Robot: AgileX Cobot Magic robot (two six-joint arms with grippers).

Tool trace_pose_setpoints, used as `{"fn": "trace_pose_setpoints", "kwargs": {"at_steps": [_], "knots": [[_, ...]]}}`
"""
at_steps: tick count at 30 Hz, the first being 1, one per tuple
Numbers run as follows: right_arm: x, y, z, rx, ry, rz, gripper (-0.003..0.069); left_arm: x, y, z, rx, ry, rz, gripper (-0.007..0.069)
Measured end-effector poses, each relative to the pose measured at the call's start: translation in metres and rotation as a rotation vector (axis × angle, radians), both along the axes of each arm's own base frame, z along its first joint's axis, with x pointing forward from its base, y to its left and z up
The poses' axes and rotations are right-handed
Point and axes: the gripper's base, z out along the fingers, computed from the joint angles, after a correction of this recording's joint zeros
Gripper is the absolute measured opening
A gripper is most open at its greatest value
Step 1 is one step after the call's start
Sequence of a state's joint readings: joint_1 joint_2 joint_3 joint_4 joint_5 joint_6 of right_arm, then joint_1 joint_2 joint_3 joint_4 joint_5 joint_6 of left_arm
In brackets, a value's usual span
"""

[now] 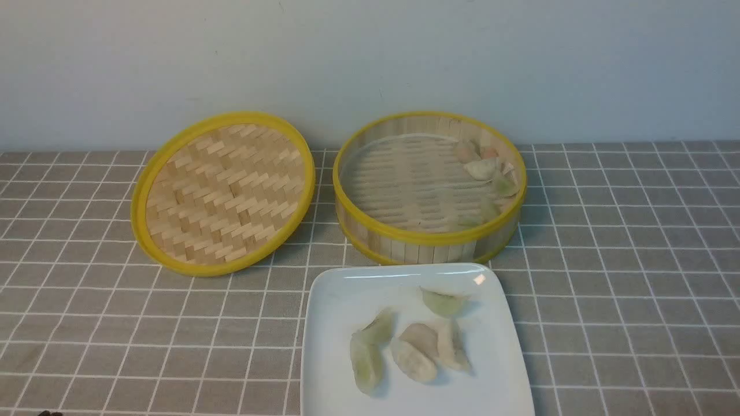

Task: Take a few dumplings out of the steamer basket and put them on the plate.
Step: Use the right arm to grab a dumpling from inside the steamer

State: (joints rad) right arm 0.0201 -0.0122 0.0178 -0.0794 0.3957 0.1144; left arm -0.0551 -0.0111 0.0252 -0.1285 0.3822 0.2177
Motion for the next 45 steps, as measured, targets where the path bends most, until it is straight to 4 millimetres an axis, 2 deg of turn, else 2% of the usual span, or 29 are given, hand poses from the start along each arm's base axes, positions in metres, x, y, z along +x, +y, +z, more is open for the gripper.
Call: {"fn": "trace_pose_setpoints", "kwargs": {"at_steps": [39,42,45], "knots": [[0.0,0.0,0.0,0.0,-0.004,0.0,-0.0014,0.0,0.0,0.0,0.0,0.0,0.0,-0.0005],[0.001,0.002,0.002,0.082,-0.045,0.004,-0.0014,0.0,0.0,0.0,0.0,0.0,0.0,-0.0005],[0.002,0.004,0.015,0.416,-0.185,-0.003,-0.0014,0.0,0.0,0.0,0.0,0.0,0.0,-0.0005]]}}
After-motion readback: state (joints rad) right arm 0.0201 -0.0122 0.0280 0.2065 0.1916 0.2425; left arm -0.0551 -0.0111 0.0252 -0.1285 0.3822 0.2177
